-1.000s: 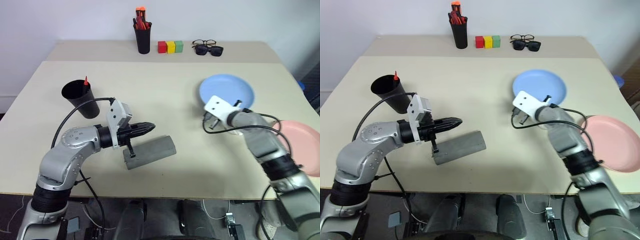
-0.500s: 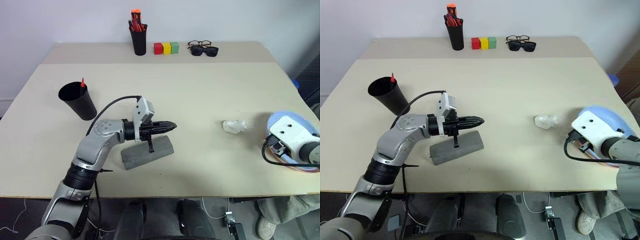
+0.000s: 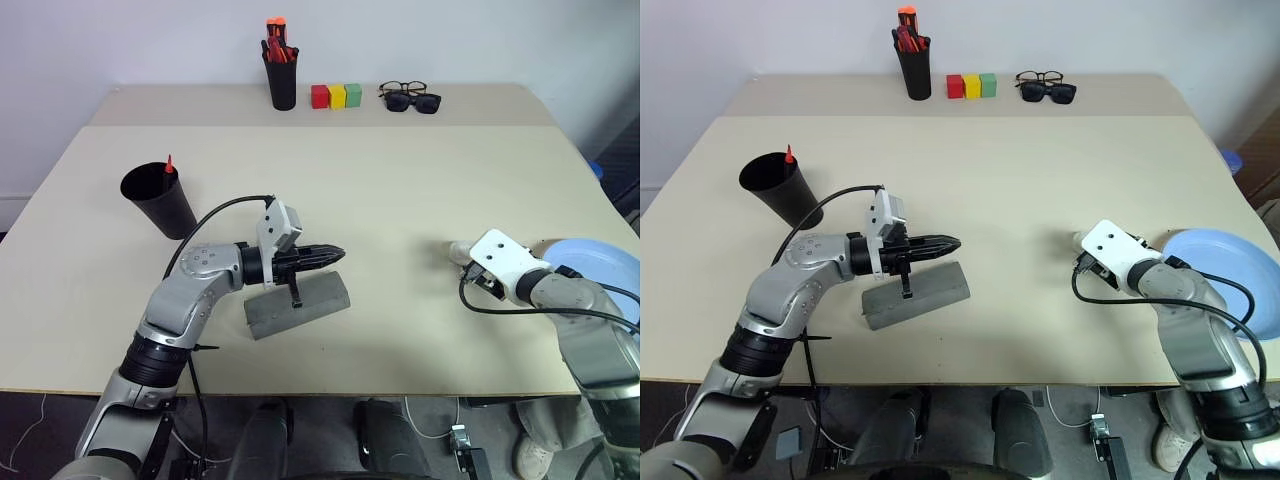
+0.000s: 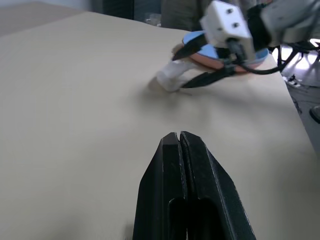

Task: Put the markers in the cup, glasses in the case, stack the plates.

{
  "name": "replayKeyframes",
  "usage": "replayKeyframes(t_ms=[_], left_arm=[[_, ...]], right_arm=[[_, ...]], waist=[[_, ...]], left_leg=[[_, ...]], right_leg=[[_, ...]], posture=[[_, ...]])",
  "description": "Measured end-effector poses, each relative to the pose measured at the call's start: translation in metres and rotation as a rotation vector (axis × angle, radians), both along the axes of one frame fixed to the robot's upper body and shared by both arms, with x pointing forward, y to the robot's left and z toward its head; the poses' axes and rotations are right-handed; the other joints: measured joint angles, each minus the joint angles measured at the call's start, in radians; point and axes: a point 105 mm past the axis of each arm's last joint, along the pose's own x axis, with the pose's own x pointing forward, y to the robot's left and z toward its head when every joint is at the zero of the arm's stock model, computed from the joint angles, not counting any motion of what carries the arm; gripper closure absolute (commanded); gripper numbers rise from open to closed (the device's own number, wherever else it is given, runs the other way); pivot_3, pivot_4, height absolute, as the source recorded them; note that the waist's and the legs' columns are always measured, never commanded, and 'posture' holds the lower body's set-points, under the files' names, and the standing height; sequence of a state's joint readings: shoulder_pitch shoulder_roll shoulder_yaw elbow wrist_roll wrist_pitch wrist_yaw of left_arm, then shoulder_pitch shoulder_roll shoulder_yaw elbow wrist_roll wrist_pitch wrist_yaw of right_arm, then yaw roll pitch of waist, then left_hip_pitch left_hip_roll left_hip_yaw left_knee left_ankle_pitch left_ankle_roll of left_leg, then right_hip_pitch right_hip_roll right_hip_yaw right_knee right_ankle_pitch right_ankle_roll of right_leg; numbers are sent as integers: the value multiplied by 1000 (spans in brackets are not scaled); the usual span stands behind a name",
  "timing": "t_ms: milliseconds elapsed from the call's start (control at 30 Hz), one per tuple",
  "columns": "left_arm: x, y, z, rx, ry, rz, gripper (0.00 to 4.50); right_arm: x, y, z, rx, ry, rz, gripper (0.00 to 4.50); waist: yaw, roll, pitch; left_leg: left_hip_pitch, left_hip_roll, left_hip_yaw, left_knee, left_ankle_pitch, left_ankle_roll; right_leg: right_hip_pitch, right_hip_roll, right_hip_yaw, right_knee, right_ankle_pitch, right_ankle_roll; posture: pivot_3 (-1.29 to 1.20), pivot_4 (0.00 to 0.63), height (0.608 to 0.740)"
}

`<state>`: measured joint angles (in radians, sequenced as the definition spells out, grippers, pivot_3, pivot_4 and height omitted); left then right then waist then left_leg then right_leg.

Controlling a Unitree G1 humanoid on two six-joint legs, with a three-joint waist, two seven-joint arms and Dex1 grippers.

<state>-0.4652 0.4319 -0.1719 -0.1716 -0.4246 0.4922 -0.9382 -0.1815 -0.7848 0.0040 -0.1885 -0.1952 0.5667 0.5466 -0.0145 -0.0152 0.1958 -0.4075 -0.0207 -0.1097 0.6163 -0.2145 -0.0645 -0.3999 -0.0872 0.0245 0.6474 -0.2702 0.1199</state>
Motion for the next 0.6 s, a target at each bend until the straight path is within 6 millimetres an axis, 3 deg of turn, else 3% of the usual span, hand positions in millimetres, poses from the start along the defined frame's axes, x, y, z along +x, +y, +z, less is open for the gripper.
replayKeyframes(t_ms=[100, 233, 333, 467, 533, 600], left_arm=[[0, 1, -1, -1, 1, 12, 4500], [0, 2, -4, -2, 12, 23, 4500], [1, 3, -4, -3, 9, 30, 4500], [11, 14, -5, 1, 0, 97, 4500], [18, 29, -8, 37, -16, 149, 4500], [24, 47, -11, 63, -20, 212, 4500]], right_arm=[[3, 0, -1, -1, -4, 6, 4441], [3, 1, 2, -7, -16, 10, 4441], [-6, -8, 17, -78, -47, -11, 4441], [-34, -44, 61, -196, -100, -130, 4441], [-60, -69, 68, -263, -44, -219, 4441], [-83, -92, 61, -296, 46, -307, 3561]], waist=[[0, 0, 0], [-1, 0, 0], [2, 0, 0], [6, 0, 0], [7, 0, 0], [5, 0, -1]], left_leg=[[0, 0, 0, 0, 0, 0], [0, 0, 0, 0, 0, 0], [0, 0, 0, 0, 0, 0], [-1, -1, 0, 0, 0, 0], [0, 0, -1, 0, 0, 0], [0, 0, 0, 0, 0, 1]], right_leg=[[0, 0, 0, 0, 0, 0], [0, 0, 0, 0, 0, 0], [0, 0, 0, 0, 0, 0], [0, 0, 0, 0, 0, 0], [1, 0, -1, 0, 0, 0], [1, 0, -1, -1, 0, 0]], posture=[[0, 150, 740], [0, 150, 740], [0, 150, 740], [0, 150, 740], [0, 150, 740], [0, 150, 740]])
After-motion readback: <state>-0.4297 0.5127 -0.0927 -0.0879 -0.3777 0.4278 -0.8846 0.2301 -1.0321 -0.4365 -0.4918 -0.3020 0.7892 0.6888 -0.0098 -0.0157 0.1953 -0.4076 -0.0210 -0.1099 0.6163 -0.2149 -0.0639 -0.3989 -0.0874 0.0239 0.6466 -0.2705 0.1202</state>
